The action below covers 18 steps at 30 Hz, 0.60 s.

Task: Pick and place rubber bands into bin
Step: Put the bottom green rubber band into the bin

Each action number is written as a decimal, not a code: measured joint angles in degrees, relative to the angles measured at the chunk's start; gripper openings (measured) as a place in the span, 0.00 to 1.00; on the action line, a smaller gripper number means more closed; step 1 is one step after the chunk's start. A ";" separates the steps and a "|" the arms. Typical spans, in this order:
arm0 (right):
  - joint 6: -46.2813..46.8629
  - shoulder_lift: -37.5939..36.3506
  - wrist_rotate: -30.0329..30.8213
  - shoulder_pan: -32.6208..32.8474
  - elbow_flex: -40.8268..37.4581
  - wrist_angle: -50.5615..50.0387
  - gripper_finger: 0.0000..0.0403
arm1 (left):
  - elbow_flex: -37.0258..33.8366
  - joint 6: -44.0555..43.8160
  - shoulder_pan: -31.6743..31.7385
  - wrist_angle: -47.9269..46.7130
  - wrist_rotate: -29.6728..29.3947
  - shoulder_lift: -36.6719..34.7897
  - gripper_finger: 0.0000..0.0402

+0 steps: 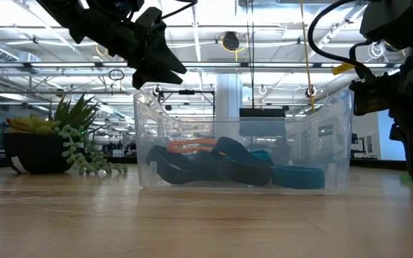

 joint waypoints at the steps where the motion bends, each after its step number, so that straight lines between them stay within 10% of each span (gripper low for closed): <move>1: -0.01 0.00 0.27 0.00 0.00 -0.11 0.10 | 0.00 0.00 0.00 0.00 0.00 0.00 0.42; 18: -3.94 -4.66 1.86 -0.08 -0.44 9.87 0.00 | 0.00 -0.31 -0.01 0.00 0.00 0.00 0.42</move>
